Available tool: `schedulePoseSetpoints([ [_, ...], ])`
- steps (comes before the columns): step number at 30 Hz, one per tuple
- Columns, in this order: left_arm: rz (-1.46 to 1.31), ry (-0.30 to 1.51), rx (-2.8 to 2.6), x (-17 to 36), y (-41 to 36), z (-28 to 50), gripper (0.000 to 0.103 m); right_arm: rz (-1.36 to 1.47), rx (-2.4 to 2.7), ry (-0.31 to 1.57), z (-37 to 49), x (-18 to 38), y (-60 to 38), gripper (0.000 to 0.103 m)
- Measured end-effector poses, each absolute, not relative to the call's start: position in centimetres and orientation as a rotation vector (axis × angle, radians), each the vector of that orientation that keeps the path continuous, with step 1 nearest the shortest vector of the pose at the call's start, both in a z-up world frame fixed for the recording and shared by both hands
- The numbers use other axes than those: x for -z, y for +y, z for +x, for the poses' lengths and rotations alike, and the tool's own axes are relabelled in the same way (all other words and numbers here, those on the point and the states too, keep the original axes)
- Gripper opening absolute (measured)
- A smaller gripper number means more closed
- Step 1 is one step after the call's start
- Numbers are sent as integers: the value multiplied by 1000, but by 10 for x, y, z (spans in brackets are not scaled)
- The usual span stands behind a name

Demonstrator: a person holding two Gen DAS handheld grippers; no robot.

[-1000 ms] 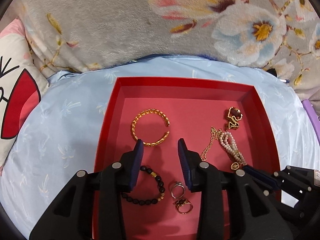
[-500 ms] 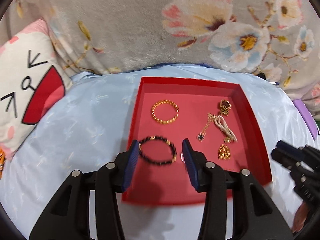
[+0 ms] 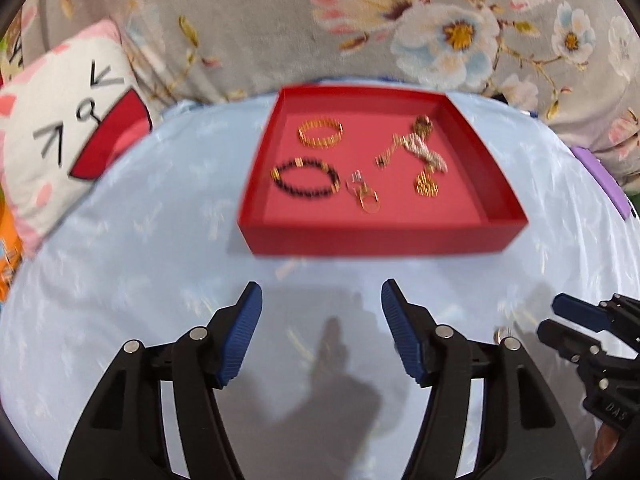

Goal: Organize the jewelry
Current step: 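Grasp a gold hoop earring with the left tool while the right tool grasps the other hoop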

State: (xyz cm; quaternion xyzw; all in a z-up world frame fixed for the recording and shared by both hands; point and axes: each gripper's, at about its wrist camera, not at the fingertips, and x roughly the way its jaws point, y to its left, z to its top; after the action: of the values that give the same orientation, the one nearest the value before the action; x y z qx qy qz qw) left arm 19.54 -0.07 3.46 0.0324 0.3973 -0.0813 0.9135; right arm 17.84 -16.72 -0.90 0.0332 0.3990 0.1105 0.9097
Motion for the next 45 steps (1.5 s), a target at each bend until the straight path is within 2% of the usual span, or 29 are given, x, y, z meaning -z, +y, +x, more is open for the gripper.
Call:
schedulePoseSetpoints([
  [5, 86, 825, 163, -10, -6, 186, 60, 61, -217, 840, 180, 25, -161, 37],
  [12, 107, 827, 203, 2, -12, 180, 61, -5, -196, 841, 184, 35, -148, 37],
  [17, 128, 827, 219, 5, -18, 178, 61, -28, -185, 841, 188, 36, -144, 31],
  [21, 138, 832, 229, 6, -21, 177, 64, -33, -184, 841, 189, 36, -145, 17],
  [35, 165, 830, 301, 6, -40, 170, 65, 10, -175, 841, 186, 33, -157, 16],
  [41, 161, 843, 286, 8, -47, 178, 56, 26, -163, 838, 184, 32, -163, 16],
  [45, 169, 836, 290, 7, -48, 177, 38, 27, -163, 837, 184, 32, -163, 16],
])
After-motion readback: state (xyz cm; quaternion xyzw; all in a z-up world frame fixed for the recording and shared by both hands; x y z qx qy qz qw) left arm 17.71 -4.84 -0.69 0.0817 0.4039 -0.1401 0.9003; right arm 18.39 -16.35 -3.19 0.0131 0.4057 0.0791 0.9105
